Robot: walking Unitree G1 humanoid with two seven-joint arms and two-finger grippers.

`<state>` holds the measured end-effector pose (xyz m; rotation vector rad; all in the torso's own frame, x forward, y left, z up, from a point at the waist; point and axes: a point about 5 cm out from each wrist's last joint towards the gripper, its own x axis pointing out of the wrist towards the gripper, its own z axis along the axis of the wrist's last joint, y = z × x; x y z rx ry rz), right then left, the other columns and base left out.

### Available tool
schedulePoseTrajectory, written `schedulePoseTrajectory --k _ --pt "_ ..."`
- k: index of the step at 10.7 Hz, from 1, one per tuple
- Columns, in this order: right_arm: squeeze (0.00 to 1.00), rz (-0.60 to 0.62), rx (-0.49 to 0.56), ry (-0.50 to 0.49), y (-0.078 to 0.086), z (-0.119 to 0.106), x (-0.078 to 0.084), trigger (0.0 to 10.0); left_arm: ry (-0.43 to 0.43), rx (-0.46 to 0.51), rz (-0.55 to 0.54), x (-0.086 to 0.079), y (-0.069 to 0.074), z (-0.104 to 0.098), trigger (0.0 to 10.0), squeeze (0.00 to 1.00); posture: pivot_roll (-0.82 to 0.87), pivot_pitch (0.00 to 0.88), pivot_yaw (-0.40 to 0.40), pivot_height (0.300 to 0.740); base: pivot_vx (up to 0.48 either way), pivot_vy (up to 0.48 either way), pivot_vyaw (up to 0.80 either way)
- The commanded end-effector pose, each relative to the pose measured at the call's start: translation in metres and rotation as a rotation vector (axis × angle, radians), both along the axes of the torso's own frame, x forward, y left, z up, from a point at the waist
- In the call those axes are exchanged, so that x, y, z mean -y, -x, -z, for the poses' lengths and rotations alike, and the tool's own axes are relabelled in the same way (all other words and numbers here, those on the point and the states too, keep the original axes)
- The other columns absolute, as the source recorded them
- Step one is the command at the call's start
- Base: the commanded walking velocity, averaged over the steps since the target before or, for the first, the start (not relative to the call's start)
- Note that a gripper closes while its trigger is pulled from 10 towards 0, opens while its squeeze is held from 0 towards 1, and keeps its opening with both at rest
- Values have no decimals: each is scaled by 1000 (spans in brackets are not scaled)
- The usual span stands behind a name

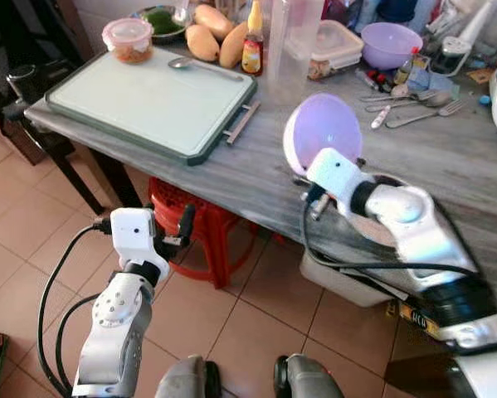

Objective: Setting the table

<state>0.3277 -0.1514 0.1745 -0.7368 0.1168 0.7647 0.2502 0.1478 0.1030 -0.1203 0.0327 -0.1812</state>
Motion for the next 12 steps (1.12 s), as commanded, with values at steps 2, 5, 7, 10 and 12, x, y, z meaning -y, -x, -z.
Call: schedulePoseTrajectory --k 2,5,7,10,12 --pt "0 0 -35 40 5 1 4 10000 15 -14 34 4 3 1 10000 0 -57 176 24 740 0 0 0" --pt "78 15 -82 84 8 2 12 10000 22 -20 58 8 2 1 10000 0 -61 176 24 740 0 0 0" --pt "1000 30 -88 87 7 1 16 10000 23 -22 62 9 2 1 10000 0 -63 178 26 740 0 0 0" --pt "1000 13 -88 92 8 -4 14 10000 23 -27 71 11 0 1 10000 0 -66 178 27 740 0 0 0" --pt "1000 -18 -97 110 8 -10 15 10000 24 -28 74 14 -3 2 10000 0 -69 172 25 740 0 0 0"
